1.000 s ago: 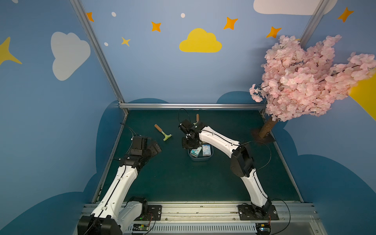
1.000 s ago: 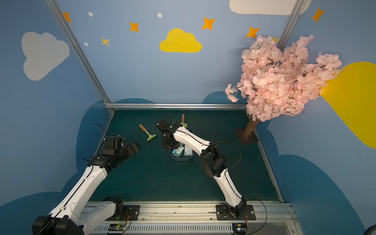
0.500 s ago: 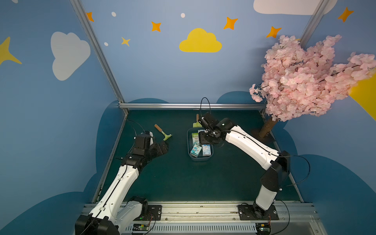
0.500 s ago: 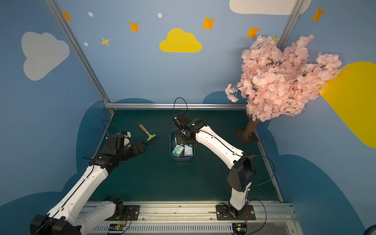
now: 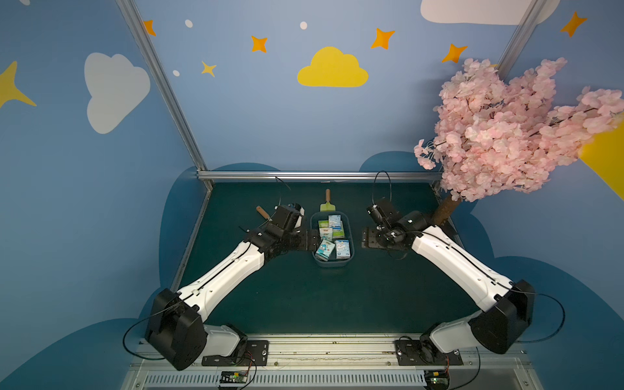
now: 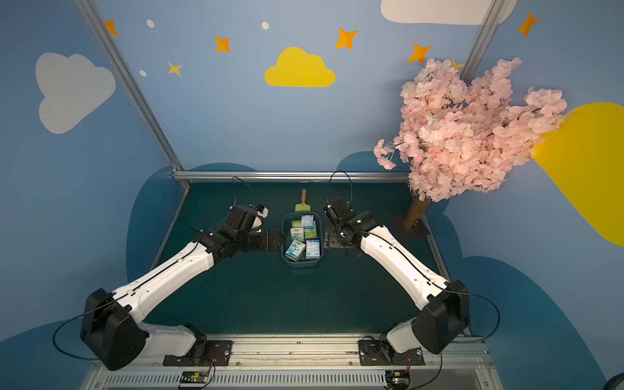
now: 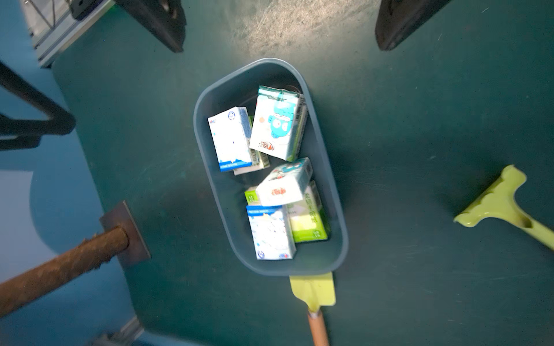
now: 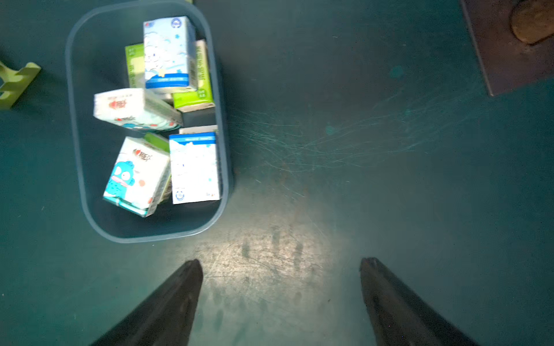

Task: Take the pocket tissues out of the storage box
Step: Pick up the pocket tissues from the storage box.

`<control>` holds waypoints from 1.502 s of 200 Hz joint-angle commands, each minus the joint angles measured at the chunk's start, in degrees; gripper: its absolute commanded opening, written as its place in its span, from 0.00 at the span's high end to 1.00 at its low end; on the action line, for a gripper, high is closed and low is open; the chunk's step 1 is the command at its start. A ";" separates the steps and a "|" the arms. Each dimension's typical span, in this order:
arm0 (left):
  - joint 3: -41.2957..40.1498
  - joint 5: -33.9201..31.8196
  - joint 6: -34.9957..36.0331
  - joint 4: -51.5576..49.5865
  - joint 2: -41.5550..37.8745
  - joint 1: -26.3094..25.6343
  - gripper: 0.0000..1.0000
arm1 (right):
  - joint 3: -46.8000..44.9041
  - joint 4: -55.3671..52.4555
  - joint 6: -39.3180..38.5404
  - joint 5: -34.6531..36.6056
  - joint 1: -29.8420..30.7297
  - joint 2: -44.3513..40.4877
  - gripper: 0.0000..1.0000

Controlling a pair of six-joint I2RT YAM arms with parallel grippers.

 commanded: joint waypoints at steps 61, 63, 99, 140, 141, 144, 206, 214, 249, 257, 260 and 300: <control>16.16 0.10 6.39 -12.43 17.84 -5.35 0.14 | -16.28 9.07 3.43 3.13 -4.95 -15.77 0.02; 16.67 0.22 6.40 -12.93 18.40 -5.31 0.15 | -16.58 9.30 3.44 3.13 -5.04 -16.21 0.02; 26.19 1.73 7.75 -22.29 27.79 -5.31 0.28 | -20.97 11.25 4.31 4.23 -6.10 -22.53 0.02; 33.47 -0.45 9.25 -27.99 34.87 -5.41 0.33 | -22.82 11.14 4.75 4.19 -6.98 -25.83 0.02; 33.59 -0.53 9.37 -28.10 34.95 -5.43 0.33 | -22.86 11.14 4.76 4.19 -6.99 -25.91 0.02; 33.94 -0.67 9.42 -28.39 35.33 -5.39 0.34 | -23.00 11.14 4.84 4.19 -6.94 -26.05 0.02; 39.77 -3.15 11.76 -30.74 41.34 -5.61 0.34 | -23.78 10.96 5.38 4.61 -7.64 -27.92 0.02; 40.39 -3.63 12.01 -30.93 41.97 -5.68 0.34 | -23.78 10.96 5.29 4.65 -7.79 -28.01 0.02; 42.67 -4.43 12.64 -31.40 44.95 -5.72 0.33 | -23.60 10.96 5.19 4.52 -8.23 -27.76 0.02; 43.19 -4.65 12.67 -31.39 45.58 -5.90 0.33 | -23.53 10.96 5.12 4.41 -8.30 -27.59 0.02; 43.32 -4.69 12.72 -31.50 45.79 -5.88 0.33 | -23.51 10.94 5.12 4.34 -8.32 -27.53 0.02; 45.82 -6.42 13.85 -32.96 48.53 -6.40 0.33 | -23.25 10.92 5.01 3.94 -8.61 -26.96 0.02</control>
